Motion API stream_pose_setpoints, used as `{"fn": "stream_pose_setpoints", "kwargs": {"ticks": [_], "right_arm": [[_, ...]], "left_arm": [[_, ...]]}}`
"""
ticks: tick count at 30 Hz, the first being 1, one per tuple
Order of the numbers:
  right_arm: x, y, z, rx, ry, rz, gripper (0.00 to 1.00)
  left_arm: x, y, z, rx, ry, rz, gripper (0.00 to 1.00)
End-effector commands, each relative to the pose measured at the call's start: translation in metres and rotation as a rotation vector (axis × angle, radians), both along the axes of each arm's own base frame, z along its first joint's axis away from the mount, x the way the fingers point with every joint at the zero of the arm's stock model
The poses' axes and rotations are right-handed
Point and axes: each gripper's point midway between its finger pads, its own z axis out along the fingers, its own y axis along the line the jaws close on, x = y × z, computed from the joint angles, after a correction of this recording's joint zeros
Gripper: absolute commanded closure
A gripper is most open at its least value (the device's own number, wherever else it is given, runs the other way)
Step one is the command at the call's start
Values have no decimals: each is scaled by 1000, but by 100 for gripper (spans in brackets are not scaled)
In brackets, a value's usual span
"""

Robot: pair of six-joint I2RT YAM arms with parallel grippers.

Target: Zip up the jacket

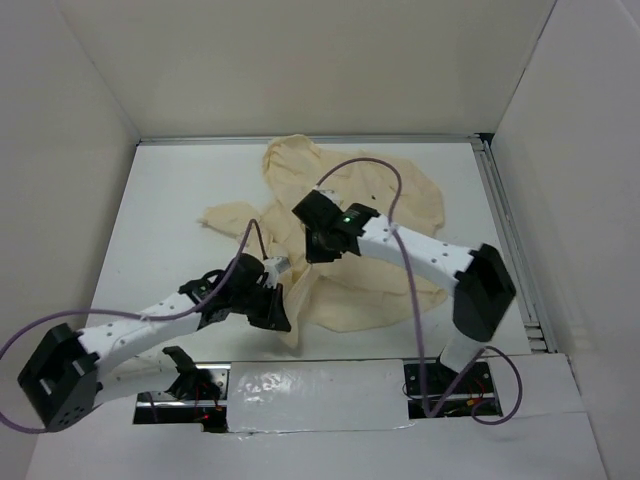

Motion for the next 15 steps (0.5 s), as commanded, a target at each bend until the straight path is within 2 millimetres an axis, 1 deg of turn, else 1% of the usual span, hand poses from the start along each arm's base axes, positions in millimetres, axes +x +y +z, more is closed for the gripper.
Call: {"fn": "stream_pose_setpoints", "kwargs": {"ticks": [1,2,3,4,5,6,7,8,9,10,11,12,13,14,15], "right_arm": [[32,-3,-32,-160,7,-48,85],[38,2,-35,-168,9,-39,86],[53,13,-37,-164,-1,-41,87],[57,17,-39,-163,-5,-37,87],[67,29,-36,-139,-12,-19,87],[75,32,-37,-123,-11,-21,87],[80,38,-36,-107,-7,-8,86],[86,50,-37,-83,-1,33,84],[90,56,-38,-72,-4,46,82],[94,62,-37,-61,-10,62,80],[98,70,-40,-60,-21,105,76],[100,82,-38,-14,-32,145,71],[103,89,-42,3,-37,173,68],[103,99,-39,46,-44,235,66],[111,99,-39,63,-40,245,62]], "left_arm": [[8,17,-42,89,189,114,100],[12,21,-50,114,233,170,100],[21,26,-52,120,232,217,100],[24,30,-54,125,243,259,100],[32,35,-52,116,226,291,100],[37,39,-51,114,220,328,100],[40,44,-50,118,228,372,100],[47,53,-51,129,234,425,100],[53,61,-53,149,225,479,98],[57,66,-54,155,217,491,92],[65,73,-55,151,213,522,86],[77,80,-56,146,212,558,71],[83,84,-58,148,206,566,63],[90,83,-60,138,212,544,53],[99,91,-60,131,228,580,47]]}}
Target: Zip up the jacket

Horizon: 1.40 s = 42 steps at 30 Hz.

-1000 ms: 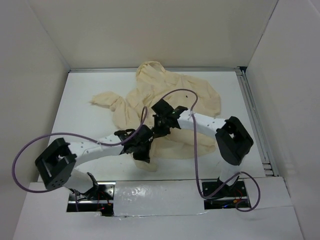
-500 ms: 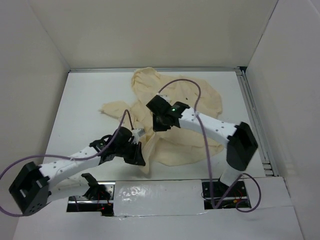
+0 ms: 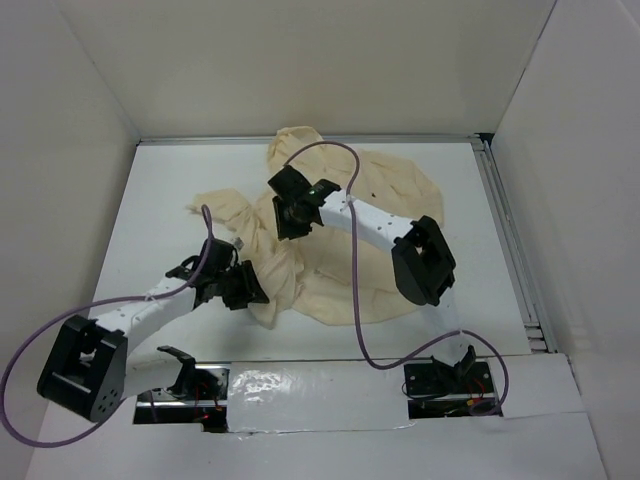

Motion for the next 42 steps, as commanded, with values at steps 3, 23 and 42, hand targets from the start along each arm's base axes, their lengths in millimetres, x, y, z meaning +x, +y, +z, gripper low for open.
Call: {"fn": "stream_pose_setpoints", "kwargs": {"ticks": [3,23,42], "right_arm": [[13,24,27,168,-33,199,39],[-61,-132,5,8,-10,-251,30],[-20,-115,-67,-105,97,-472,41]], "left_arm": [[41,16,4,-18,27,73,33],[25,-10,81,22,-169,19,1],[10,-5,95,37,-200,73,1]]}}
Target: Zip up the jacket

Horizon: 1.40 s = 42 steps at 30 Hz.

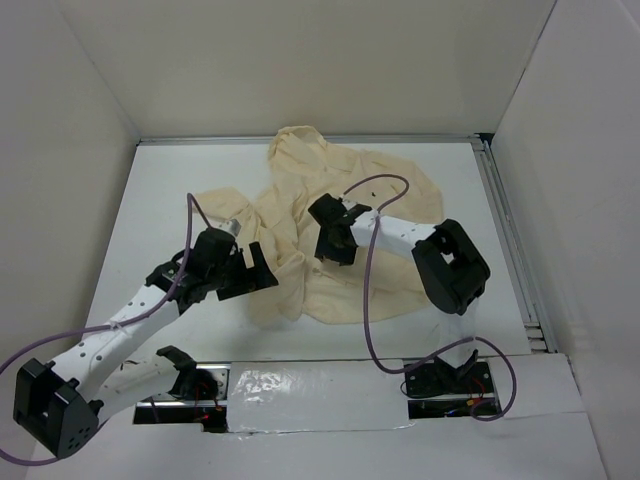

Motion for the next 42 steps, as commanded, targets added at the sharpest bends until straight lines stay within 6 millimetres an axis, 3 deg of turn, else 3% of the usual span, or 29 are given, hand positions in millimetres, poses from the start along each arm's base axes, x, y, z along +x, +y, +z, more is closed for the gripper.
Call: {"fn": "stream_pose_setpoints", "kwargs": {"ticks": [1,2,7,10,13,17,24,26,27,32,33,36,39,42], "right_arm": [[11,-2,0,-23,-17,-67,43],[9,-2,-3,-30,-10,-66,47],[6,-4,1,-20,-25,-62,89],[7,-10,30,-20,-79,-60,100],[0,-18,62,-7,-136,-29,100],[-35,-33,75,31,-115,74,100],[-134,-40,63,186,7,439,100],[-157,-31,62,253,7,542,100],[-170,-36,46,257,44,567,100],[-185,-44,4,220,107,507,97],[-183,-44,2,216,96,496,82],[-179,-36,11,234,48,503,47],[-172,-37,27,215,-35,479,42],[-177,-44,36,207,-43,461,41]], "left_arm": [[3,-3,13,-23,-33,16,1],[2,-3,13,-25,-34,14,1],[2,-3,7,-14,-36,1,1],[2,-4,2,-6,-13,-1,1],[3,-8,6,-18,-20,-18,1],[1,-13,12,-36,-31,-45,1],[-2,-21,24,-51,-48,-79,1],[-4,-26,26,-66,-52,-113,1],[-6,-29,27,-73,-49,-124,1],[-13,-36,27,-61,-28,-167,1],[-15,-37,27,-60,-26,-173,1],[-24,-41,29,-60,-22,-209,1],[-33,-42,27,-58,-10,-227,1],[-40,-42,24,-58,1,-237,1]]}}
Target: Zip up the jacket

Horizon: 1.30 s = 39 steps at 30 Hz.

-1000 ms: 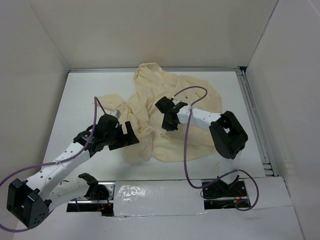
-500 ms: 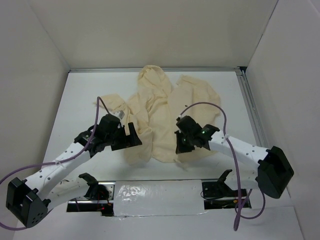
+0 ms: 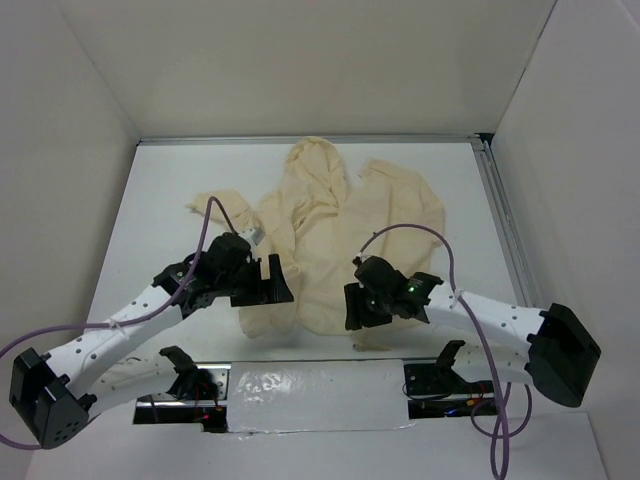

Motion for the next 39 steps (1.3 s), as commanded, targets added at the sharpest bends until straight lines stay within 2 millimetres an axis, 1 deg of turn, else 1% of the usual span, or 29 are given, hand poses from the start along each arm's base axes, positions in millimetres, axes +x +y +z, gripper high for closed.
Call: {"fn": "stream_pose_setpoints", "kwargs": {"ticks": [1,3,5,8,9,10,12,13,14,16,18,19,20,21,23,24,26,27,28,29,31,32,33,34,35,36,37,38,39], "right_arm": [[12,4,24,41,-81,-55,41],[7,1,18,31,-65,-60,41],[2,-3,8,18,-38,-72,42],[-7,-4,-2,14,4,-64,44],[-6,-2,-2,22,3,-62,45],[-9,0,-4,31,11,-42,47],[-11,5,-5,45,22,-26,48],[-12,6,-6,47,25,-21,48],[-12,5,-8,38,24,-26,48],[-11,2,-16,13,31,-40,52],[-11,0,-23,-10,47,-50,53],[-11,0,-24,-12,50,-51,61],[-10,-1,-26,-19,48,-56,62],[-11,-2,-29,-31,53,-66,69],[-9,-3,-29,-35,48,-78,74],[-9,-3,-29,-35,46,-78,82],[-9,-2,-27,-27,44,-74,85],[-10,-2,-27,-25,43,-67,90],[-9,-2,-26,-23,43,-67,93],[-6,-1,-23,-21,28,-75,100],[4,-1,-12,-22,-25,-84,100],[30,-1,6,-40,-138,-138,100],[43,-2,20,-44,-204,-173,100],[54,-3,39,-34,-278,-207,100],[70,3,68,4,-367,-248,100],[88,-5,89,-4,-490,-324,100],[94,5,123,99,-590,-357,100],[99,4,139,138,-663,-386,100],[107,-2,154,162,-747,-443,100]], "left_arm": [[-9,-4,11,-25,-18,-39,1],[-12,-4,7,-21,-6,-44,1],[-15,-5,4,-10,9,-55,1],[-17,-3,-6,37,21,-75,1],[-19,-1,-9,56,37,-68,1],[-19,1,-16,89,54,-58,1],[-21,1,-24,114,86,-55,1],[-22,-2,-25,109,89,-58,1],[-24,-1,-30,111,98,-63,1],[-22,-6,-31,95,96,-69,1],[-20,-7,-34,98,98,-61,1],[-19,-6,-36,104,97,-57,1],[-18,-5,-37,110,98,-52,1],[-19,-4,-40,120,110,-47,1],[-18,-4,-43,130,118,-42,1],[-18,-4,-44,132,121,-43,1],[-17,-4,-46,135,122,-44,1],[-18,-5,-47,135,124,-46,1],[-18,-5,-48,134,122,-47,2],[-17,-5,-49,138,125,-45,2],[-15,-8,-46,126,107,-55,2],[-14,-10,-45,114,103,-65,1],[-13,-13,-41,102,86,-83,1],[-12,-16,-38,90,75,-92,1],[-9,-19,-34,72,55,-98,1],[-8,-23,-30,53,39,-121,1],[-8,-26,-26,36,25,-134,1],[-4,-31,-19,10,-7,-144,1],[-4,-35,-14,-11,-25,-172,1]]}}
